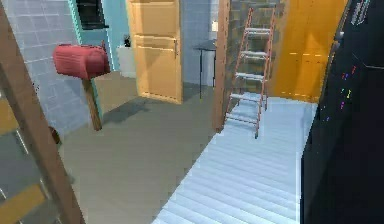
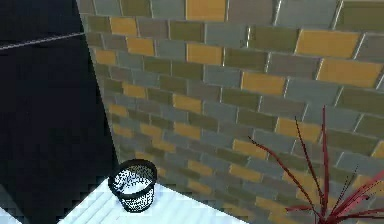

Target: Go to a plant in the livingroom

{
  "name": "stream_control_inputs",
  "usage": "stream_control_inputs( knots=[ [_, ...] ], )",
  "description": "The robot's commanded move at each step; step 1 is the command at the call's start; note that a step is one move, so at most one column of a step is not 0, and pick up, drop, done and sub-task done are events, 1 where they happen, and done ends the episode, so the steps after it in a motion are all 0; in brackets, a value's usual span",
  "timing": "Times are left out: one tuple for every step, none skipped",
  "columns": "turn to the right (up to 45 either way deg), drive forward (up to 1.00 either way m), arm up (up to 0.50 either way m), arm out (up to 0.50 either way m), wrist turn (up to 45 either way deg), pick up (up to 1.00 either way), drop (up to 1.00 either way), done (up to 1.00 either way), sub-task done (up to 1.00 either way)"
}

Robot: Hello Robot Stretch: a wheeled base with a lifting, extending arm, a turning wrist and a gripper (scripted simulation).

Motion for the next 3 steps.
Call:
stream_control_inputs(
  knots=[
    [0.0, 0.7, 0.0, 0.0, 0.0, 0.0, 0.0, 0.0, 0.0],
    [-45.0, 0.0, 0.0, 0.0, 0.0, 0.0, 0.0, 0.0, 0.0],
    [-30.0, 0.0, 0.0, 0.0, 0.0, 0.0, 0.0, 0.0, 0.0]
  ],
)
